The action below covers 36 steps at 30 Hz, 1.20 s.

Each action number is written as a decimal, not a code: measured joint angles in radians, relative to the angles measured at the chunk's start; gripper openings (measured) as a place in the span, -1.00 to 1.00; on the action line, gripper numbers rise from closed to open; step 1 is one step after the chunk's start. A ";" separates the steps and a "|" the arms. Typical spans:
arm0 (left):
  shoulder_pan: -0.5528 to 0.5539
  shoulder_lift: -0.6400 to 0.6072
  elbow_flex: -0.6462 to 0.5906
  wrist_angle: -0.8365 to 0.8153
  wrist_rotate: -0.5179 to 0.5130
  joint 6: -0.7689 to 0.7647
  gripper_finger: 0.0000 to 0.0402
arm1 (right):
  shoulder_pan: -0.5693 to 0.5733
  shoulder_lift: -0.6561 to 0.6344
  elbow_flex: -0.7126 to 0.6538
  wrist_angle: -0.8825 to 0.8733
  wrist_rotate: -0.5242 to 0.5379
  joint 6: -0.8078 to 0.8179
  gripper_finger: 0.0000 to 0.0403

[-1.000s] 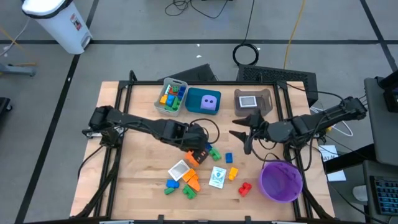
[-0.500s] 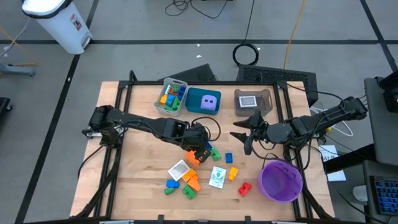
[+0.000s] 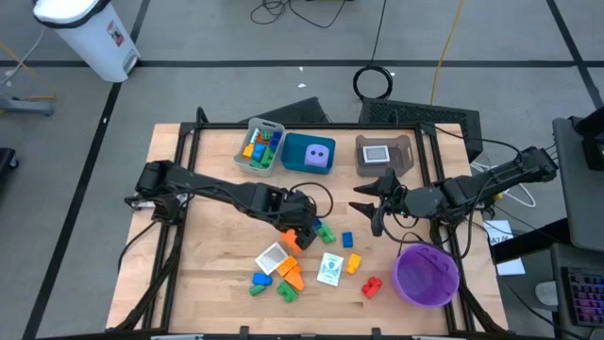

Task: Pick & Place Toys
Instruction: Put the orange dice into the blue bin

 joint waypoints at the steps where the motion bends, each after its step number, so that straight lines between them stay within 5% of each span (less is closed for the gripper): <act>1: 0.000 0.000 -0.015 0.016 0.006 0.000 0.91 | 0.000 0.000 0.000 0.000 0.000 0.000 0.05; 36: -0.024 0.000 -0.161 0.177 -0.072 0.007 0.99 | 0.000 0.000 0.000 -0.001 0.002 0.012 0.05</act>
